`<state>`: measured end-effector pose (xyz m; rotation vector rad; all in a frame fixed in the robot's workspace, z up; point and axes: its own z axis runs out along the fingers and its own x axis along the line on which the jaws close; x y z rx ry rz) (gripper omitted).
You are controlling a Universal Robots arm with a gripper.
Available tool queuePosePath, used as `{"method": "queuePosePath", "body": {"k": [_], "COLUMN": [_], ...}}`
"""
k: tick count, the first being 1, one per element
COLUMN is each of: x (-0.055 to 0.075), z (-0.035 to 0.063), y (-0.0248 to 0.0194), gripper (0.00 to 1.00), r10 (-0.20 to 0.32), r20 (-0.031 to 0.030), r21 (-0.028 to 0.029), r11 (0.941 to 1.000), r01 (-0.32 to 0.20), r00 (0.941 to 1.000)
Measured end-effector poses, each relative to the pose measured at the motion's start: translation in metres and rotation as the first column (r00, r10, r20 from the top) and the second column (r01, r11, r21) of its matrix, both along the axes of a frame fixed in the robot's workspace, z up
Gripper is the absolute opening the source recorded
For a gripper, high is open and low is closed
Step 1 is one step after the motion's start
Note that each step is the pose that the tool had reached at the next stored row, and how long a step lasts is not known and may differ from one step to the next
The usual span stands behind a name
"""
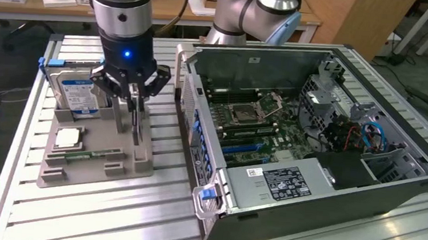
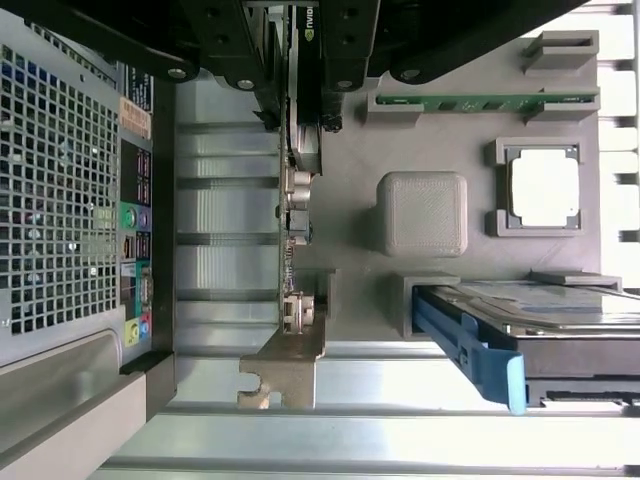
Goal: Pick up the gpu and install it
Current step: 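Pick up the gpu and move the gpu toward the slot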
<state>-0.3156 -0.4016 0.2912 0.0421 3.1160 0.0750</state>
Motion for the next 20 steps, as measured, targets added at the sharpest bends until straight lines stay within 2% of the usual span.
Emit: {"method": "queuePosePath", "body": {"k": [20], "x": [0.0], "z": [0.0243], "y": [0.0], "gripper": [0.26], "r10": [0.0], "r20": [0.0001], "r21": [0.0], "r11": [1.0], "r01": [0.0], "r00": [1.0]}}
